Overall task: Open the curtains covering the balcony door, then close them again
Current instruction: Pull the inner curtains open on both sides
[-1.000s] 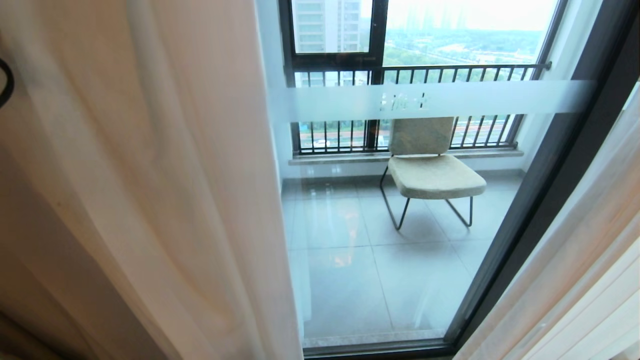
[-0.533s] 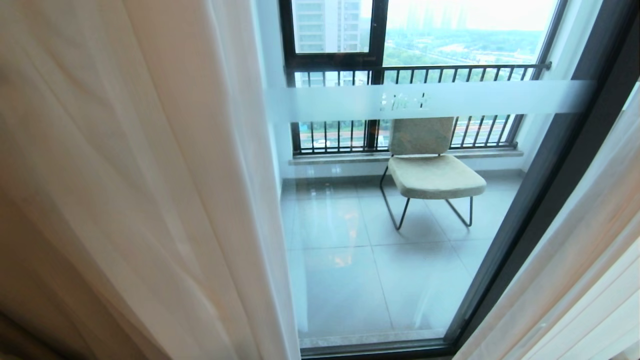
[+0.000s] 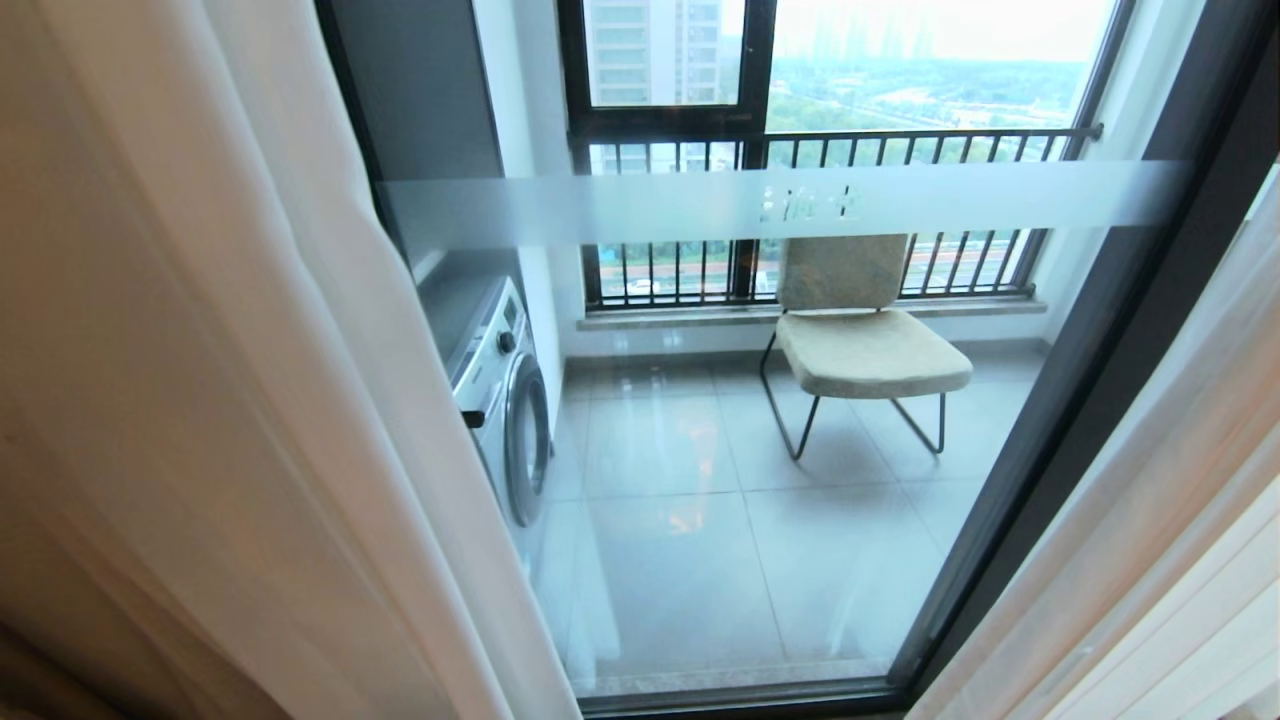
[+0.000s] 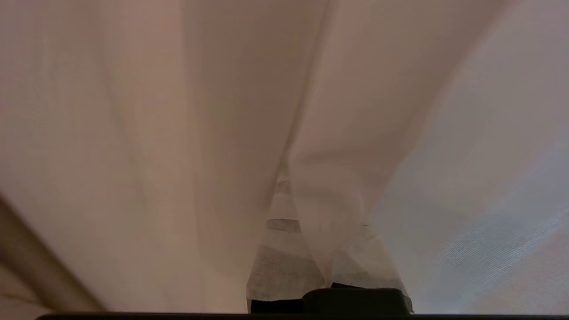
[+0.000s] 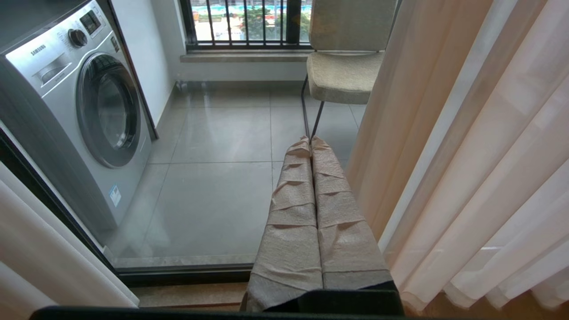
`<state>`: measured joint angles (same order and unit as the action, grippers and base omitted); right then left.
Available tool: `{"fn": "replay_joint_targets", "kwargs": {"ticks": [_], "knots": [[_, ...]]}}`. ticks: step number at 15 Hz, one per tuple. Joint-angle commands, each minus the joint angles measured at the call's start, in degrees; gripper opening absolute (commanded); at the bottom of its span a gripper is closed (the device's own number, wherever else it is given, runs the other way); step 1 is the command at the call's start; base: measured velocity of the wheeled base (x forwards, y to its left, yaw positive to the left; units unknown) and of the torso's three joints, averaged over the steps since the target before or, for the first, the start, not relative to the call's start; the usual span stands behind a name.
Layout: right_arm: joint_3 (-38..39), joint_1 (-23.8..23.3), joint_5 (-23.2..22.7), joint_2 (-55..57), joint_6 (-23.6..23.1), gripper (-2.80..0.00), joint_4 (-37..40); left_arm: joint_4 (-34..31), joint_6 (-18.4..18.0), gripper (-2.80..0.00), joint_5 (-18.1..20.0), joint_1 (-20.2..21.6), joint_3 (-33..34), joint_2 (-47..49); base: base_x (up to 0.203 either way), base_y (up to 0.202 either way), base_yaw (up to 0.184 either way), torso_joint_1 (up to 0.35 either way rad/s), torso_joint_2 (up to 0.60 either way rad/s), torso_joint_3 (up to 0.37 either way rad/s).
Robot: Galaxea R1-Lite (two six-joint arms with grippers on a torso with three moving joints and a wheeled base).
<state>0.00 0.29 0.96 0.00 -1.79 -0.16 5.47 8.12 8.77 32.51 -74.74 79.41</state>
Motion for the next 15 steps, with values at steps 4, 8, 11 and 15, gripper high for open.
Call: {"fn": "replay_joint_targets", "kwargs": {"ticks": [4,8,11,15], "knots": [[0.0,0.1,0.0,0.0,-0.1,-2.8,0.0,-1.3,1.5,-2.8,6.8,9.6,-8.1,7.1,0.0,0.0,0.0,0.0,0.0,0.0],[0.0,0.1,0.0,0.0,-0.1,-2.8,0.1,-1.9,2.0,-2.8,12.0,16.7,-14.1,12.3,0.0,0.0,0.0,0.0,0.0,0.0],[0.0,0.1,0.0,0.1,-0.1,-2.8,0.0,-1.8,3.8,-2.8,20.2,21.5,-20.1,18.1,0.0,0.0,0.0,0.0,0.0,0.0],[0.0,0.1,0.0,0.1,-0.1,-2.8,0.0,-1.3,5.5,-2.8,27.1,28.2,-28.9,26.5,0.0,0.0,0.0,0.0,0.0,0.0]]}}
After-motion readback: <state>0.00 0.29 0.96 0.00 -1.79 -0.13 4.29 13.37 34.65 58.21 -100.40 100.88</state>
